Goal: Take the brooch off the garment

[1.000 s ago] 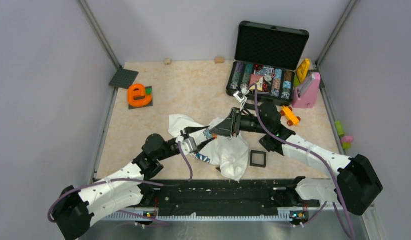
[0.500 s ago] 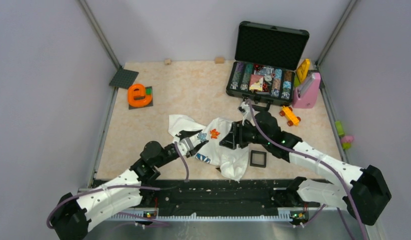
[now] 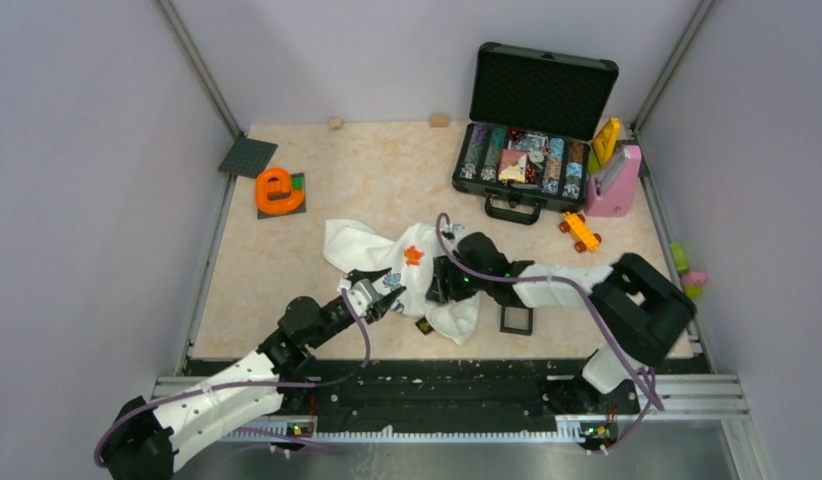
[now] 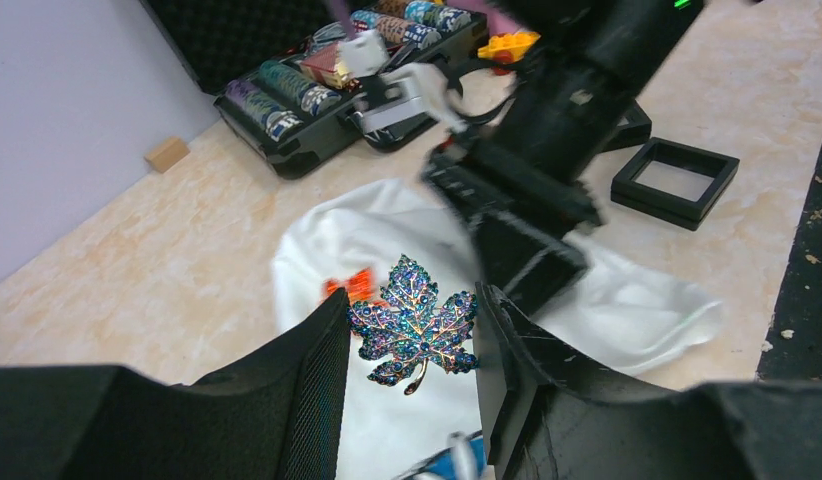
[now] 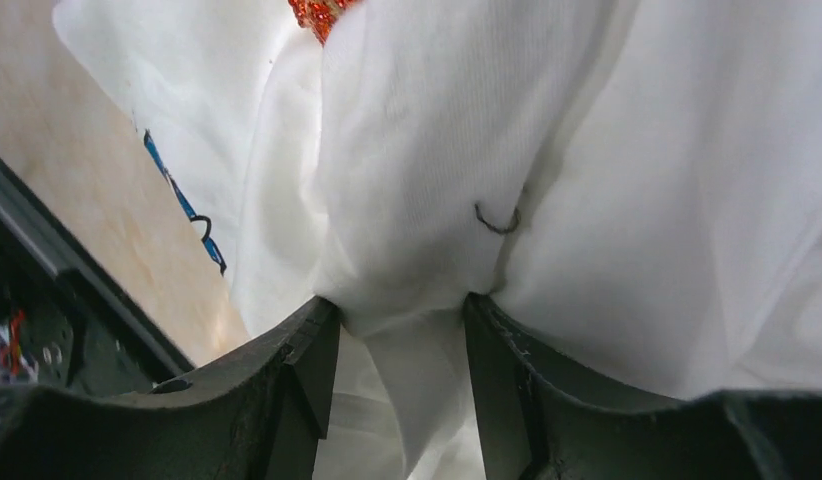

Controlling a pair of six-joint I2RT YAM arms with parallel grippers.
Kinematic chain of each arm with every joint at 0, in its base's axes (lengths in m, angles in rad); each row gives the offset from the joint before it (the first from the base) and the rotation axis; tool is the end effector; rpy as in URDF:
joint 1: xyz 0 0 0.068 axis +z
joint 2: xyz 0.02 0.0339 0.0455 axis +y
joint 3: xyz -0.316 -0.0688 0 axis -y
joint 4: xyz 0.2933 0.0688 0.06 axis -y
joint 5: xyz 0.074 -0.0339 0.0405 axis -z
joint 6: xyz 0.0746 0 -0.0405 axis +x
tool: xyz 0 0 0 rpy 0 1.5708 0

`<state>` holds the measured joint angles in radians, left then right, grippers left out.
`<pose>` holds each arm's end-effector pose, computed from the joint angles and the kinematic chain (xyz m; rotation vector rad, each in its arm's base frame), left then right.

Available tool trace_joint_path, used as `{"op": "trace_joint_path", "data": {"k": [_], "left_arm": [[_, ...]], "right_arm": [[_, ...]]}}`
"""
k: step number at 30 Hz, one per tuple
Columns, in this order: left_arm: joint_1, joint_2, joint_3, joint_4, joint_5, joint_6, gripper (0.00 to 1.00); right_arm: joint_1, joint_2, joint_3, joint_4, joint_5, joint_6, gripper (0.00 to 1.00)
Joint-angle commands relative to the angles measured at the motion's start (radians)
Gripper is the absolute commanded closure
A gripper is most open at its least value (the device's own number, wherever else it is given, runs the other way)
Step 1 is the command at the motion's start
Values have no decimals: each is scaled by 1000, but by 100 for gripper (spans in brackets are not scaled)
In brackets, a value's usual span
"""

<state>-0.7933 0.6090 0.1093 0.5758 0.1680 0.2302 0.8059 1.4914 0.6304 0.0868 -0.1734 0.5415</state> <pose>0.1273 -0.1471 0.2176 0.8630 1.2550 -0.5775 0.2241 0.2521 0.1420 -0.4197 2.4635 0.8252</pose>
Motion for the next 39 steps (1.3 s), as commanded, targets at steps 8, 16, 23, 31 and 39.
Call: {"op": "trace_joint_path", "data": {"k": [8, 16, 23, 31, 39], "left_arm": [[-2, -53, -33, 38, -16, 34, 57], [-2, -61, -47, 59, 10, 21, 58], [-1, -22, -55, 116, 70, -17, 58], [-2, 57, -55, 165, 123, -36, 58], [-4, 136, -67, 264, 155, -77, 58]], "right_arm": [[-54, 510, 693, 151, 5, -60, 44], [-56, 156, 560, -221, 226, -114, 1], [-70, -278, 268, -501, 345, -19, 1], [-180, -655, -47, -525, 364, 135, 1], [-195, -632, -127, -559, 441, 205, 1]]}}
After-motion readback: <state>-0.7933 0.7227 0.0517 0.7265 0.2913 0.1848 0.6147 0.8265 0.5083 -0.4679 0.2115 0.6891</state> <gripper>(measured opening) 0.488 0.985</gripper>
